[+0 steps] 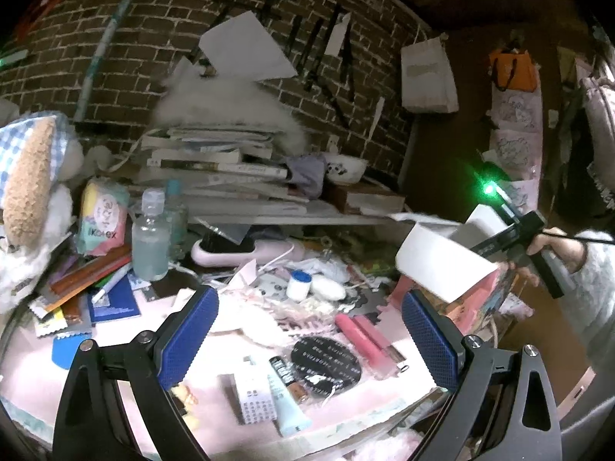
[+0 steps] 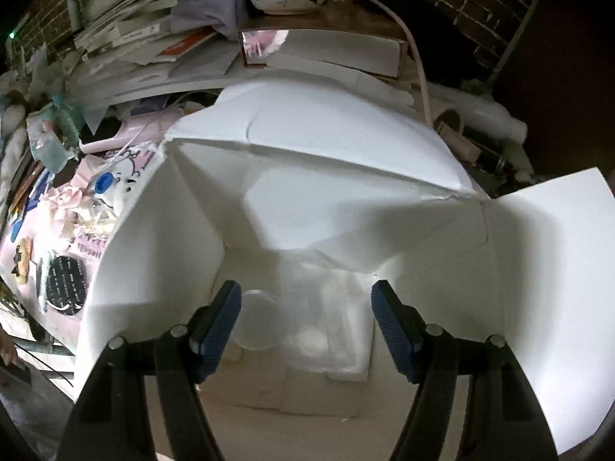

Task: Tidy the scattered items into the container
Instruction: 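Lift the clear plastic box with the right tool into the white box, then open the right tool to release the clear box and withdraw, then grasp the yellow fluffy puff on the desk with the left tool, then carry the yellow puff with the left tool into the white box, then open the left tool to drop the puff and withdraw, then grasp the pink tube on the desk with the right tool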

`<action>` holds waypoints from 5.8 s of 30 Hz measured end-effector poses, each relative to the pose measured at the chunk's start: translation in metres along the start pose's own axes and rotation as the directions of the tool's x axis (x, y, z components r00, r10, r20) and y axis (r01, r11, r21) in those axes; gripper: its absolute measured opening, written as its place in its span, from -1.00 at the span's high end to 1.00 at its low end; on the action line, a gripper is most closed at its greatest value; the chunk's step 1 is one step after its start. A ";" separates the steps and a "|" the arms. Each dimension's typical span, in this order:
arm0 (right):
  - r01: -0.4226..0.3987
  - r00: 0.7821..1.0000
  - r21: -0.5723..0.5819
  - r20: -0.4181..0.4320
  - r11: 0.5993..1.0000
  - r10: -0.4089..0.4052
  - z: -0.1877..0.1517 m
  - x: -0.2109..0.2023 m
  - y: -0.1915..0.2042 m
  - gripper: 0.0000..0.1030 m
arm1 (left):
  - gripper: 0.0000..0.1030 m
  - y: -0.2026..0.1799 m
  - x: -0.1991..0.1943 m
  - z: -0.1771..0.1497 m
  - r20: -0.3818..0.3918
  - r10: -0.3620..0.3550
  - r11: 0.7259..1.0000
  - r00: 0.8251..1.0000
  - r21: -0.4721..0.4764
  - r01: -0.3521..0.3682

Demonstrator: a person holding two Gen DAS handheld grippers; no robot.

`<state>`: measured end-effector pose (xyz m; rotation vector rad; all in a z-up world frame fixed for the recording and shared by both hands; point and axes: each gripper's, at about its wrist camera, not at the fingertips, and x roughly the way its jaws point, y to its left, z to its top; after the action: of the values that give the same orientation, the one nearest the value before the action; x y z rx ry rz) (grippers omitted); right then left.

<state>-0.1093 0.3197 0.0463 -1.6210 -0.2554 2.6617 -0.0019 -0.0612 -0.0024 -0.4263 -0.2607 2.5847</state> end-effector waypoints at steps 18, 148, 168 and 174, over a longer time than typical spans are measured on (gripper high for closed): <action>0.035 0.849 -0.211 0.522 0.977 0.082 -0.022 -0.112 0.120 -0.62 | -0.78 0.032 -0.007 -0.013 -0.032 0.158 0.987 0.987 -0.024 -0.159; -0.263 0.838 0.058 0.509 0.963 0.198 -0.126 0.028 0.139 -0.26 | -0.87 -0.091 0.067 0.052 -0.101 0.070 0.987 0.992 0.150 -0.054; -0.108 0.871 0.044 0.486 0.993 0.073 -0.113 0.037 0.153 0.42 | -0.87 -0.021 0.051 0.006 -0.121 0.139 0.990 0.983 0.022 -0.137; -0.125 0.867 0.011 0.487 0.992 0.103 -0.099 0.042 0.158 0.42 | -0.97 -0.022 0.039 0.001 -0.044 0.196 0.978 0.980 0.080 -0.192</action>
<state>-0.0304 0.1808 -0.0584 -0.9496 -0.1046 3.1030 -0.0249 -0.0225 -0.0054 -0.5134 -0.1077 2.7591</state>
